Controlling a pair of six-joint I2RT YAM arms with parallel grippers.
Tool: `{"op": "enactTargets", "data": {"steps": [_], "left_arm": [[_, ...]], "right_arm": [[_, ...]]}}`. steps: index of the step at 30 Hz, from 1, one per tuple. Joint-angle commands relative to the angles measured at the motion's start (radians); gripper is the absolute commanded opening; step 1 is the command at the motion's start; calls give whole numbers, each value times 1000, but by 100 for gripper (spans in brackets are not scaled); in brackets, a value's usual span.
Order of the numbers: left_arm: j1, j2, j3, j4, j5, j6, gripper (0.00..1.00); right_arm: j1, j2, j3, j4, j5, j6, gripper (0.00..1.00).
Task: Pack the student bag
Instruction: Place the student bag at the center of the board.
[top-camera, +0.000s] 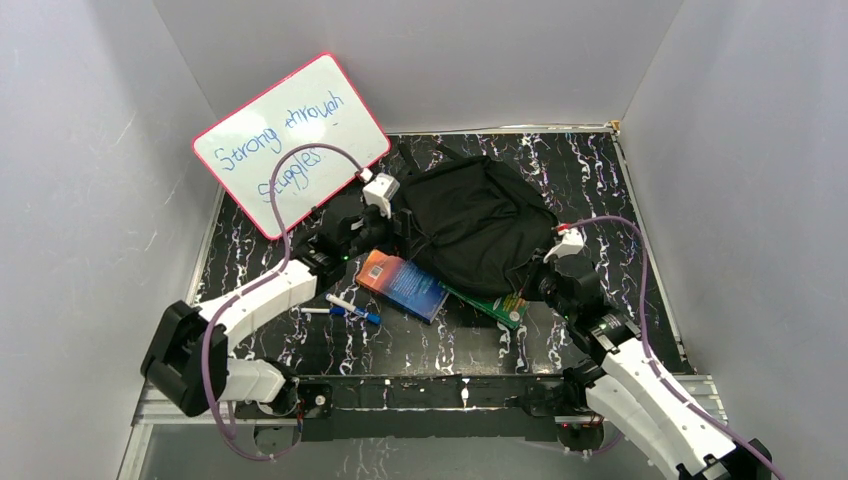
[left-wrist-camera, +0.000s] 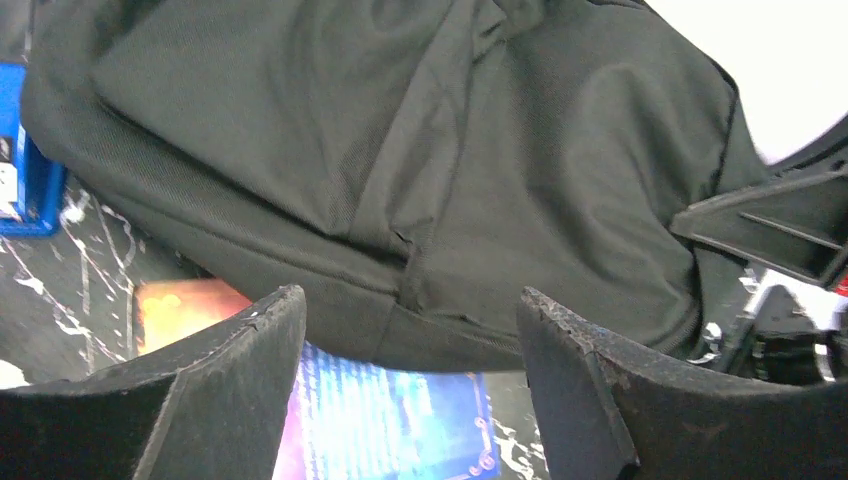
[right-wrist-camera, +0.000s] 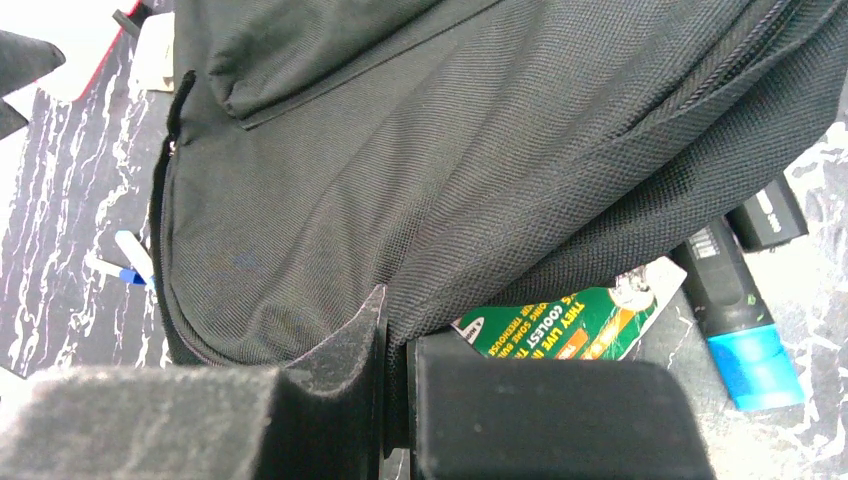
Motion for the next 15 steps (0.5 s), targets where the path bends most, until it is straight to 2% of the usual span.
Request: {"op": "enactTargets", "data": {"steps": [1,9,13,15], "left_arm": [[-37,72,101,-9,-100,157,74],[-111,187,206,-104,-131,296,73],[-118,165,191,-110,-248,252,78],[-119,146,180,-111,-323,203,81]], "right_arm": [[7,27,-8,-60,-47,69,0],[6,-17,-9,-78,-8,65,0],[7,-25,7,-103,-10,56,10],[6,-29,29,-137,12,54,19]]}}
